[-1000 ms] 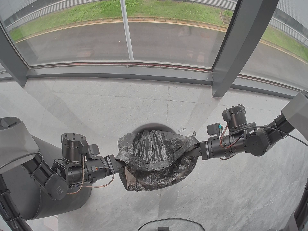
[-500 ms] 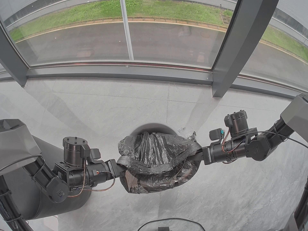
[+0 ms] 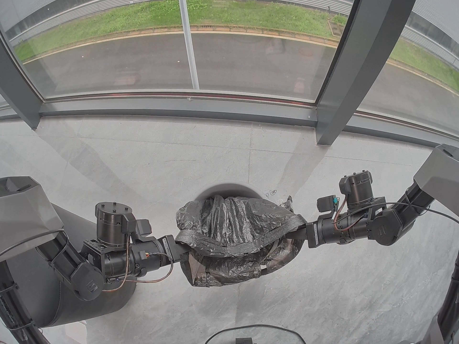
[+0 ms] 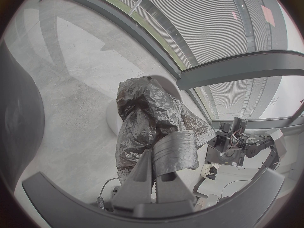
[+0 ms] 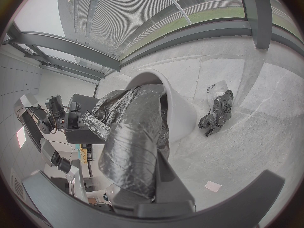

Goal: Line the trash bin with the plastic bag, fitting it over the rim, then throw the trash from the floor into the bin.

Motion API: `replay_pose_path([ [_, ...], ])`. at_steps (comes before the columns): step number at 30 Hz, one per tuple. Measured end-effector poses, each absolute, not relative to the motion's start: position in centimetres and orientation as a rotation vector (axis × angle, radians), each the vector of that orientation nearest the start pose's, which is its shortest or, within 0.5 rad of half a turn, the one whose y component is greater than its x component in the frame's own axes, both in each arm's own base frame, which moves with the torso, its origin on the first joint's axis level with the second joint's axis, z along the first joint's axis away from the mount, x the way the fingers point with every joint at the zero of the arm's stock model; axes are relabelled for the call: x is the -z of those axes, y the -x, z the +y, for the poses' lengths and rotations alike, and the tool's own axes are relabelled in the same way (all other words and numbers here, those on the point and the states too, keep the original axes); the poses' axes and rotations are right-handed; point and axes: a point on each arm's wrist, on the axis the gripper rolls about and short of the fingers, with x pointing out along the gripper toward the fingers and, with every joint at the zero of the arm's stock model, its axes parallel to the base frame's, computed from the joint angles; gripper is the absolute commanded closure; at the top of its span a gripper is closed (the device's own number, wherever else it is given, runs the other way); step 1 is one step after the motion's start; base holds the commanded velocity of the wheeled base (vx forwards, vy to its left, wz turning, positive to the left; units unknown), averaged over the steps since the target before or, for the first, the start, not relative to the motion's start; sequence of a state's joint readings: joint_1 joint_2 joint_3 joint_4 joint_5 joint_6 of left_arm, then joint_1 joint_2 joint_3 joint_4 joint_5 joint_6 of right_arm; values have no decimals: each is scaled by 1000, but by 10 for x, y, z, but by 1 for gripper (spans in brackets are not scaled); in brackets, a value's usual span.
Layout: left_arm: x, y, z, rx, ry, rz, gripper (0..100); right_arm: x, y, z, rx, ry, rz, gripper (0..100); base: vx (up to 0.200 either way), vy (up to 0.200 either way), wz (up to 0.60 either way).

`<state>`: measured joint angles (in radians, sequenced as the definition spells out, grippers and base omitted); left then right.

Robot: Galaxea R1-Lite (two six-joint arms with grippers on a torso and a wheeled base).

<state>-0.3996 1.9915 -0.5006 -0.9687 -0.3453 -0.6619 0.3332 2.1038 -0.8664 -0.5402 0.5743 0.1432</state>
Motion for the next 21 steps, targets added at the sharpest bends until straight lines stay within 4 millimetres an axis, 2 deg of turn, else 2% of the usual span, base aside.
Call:
replay_pose_path([
  [6,-59,-275,-124,530,603,739,100,-48,-334,128,-810,-214,792,100,0,0,0],
  [7,-59,-275,-125,531,604,735,100,-48,-334,128,-810,-214,789,0,0,0,0],
  [13,-63,-279,-126,538,606,717,100,-46,-339,129,-801,-207,750,0,0,0,0],
  [21,-66,-280,-126,541,607,707,100,-47,-333,130,-807,-201,753,0,0,0,0],
])
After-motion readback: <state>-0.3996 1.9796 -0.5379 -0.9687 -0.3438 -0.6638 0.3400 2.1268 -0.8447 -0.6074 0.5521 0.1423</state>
